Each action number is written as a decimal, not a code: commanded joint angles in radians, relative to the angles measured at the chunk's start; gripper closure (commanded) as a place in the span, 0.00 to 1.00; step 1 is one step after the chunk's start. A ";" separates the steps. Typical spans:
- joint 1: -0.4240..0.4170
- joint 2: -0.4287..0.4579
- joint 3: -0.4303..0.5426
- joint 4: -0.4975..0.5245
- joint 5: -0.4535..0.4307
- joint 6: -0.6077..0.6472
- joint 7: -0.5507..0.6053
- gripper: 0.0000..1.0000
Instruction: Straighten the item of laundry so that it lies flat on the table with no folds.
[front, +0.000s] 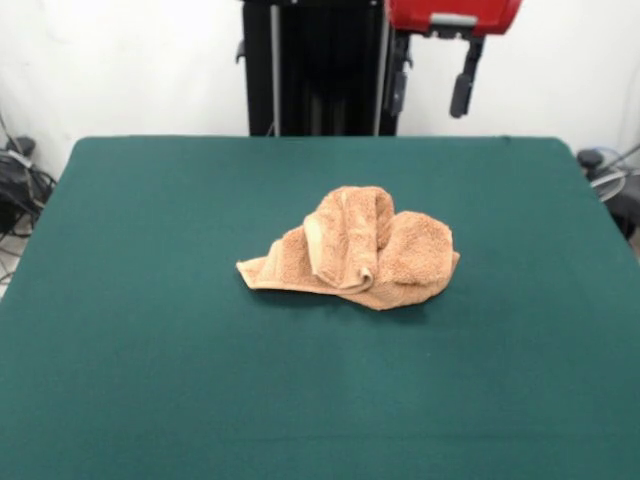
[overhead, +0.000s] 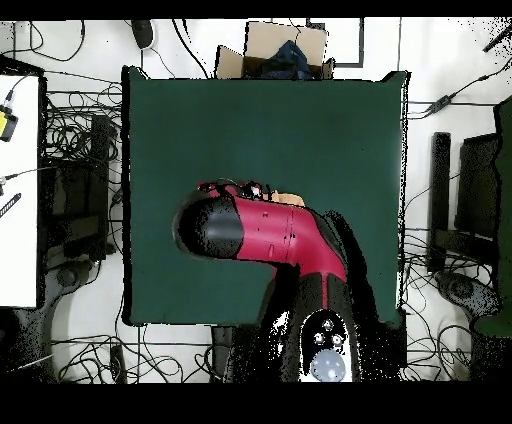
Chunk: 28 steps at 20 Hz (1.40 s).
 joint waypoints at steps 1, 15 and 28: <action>0.000 0.072 -0.010 0.074 -0.085 -0.074 0.118 0.00; 0.012 0.175 -0.043 0.031 -0.142 -0.171 0.149 0.00; 0.051 0.268 -0.113 -0.016 -0.146 -0.240 0.156 0.00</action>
